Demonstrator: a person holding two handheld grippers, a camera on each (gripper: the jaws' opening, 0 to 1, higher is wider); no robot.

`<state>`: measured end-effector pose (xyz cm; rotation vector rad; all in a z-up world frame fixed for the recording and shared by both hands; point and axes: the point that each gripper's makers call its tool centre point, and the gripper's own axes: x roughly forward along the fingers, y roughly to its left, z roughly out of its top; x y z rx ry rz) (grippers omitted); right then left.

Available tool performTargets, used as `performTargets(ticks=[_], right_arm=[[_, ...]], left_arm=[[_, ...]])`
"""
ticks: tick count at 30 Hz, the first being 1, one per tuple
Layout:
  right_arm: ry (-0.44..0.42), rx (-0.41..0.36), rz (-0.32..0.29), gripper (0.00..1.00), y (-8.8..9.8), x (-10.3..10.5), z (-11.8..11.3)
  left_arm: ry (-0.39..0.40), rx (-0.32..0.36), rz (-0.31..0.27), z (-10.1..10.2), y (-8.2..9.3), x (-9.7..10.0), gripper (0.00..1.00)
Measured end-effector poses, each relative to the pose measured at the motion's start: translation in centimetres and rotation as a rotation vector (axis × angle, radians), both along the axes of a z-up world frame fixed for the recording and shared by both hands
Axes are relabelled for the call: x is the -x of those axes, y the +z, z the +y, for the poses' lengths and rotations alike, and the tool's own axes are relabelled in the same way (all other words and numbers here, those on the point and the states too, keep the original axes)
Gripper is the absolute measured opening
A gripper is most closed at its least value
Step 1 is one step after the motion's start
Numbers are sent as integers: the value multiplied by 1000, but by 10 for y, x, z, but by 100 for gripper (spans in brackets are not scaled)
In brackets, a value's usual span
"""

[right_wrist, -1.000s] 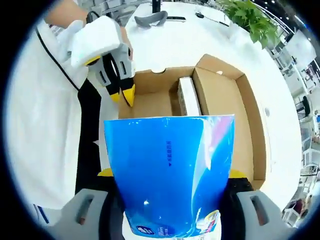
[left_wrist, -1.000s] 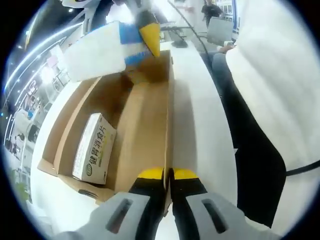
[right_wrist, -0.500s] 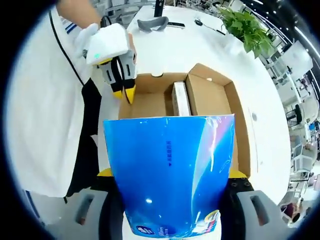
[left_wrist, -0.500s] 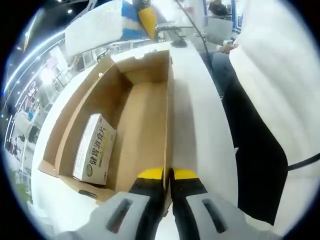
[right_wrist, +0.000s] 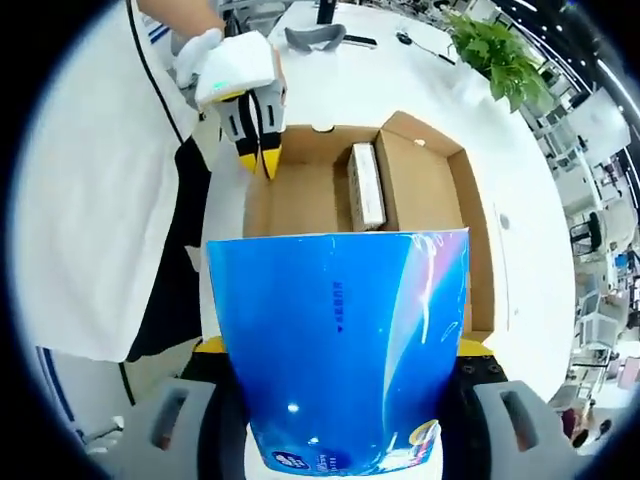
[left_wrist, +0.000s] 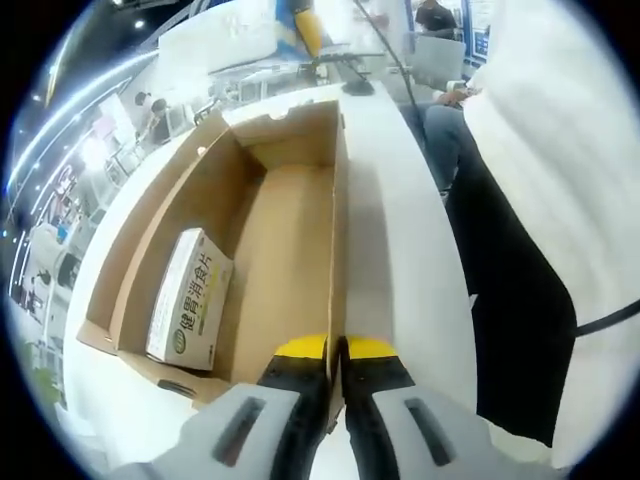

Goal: Operate the shoe box by opening the lid, removing the specified soft item, and placing it in the target area until the item is outside and the box remains undamaged.

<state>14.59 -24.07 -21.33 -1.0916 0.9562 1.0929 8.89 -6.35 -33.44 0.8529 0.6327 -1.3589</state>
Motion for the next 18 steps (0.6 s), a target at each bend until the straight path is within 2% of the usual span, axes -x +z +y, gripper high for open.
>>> performTargets(ticks=[4, 8, 11, 13, 18], right_arm=[[-21, -22, 5, 77, 7, 5, -6], [-35, -7, -6, 77, 7, 9, -18], [4, 34, -51, 78, 8, 7, -30], [-11, 35, -22, 78, 7, 15, -41], [-23, 60, -25, 77, 16, 24, -66]], left_arm=[[0, 1, 0, -1, 0, 0, 3], [2, 0, 0, 0, 0, 0, 3], [2, 0, 1, 0, 0, -1, 3], [0, -1, 3, 0, 0, -1, 3], [-2, -1, 5, 0, 0, -1, 3]])
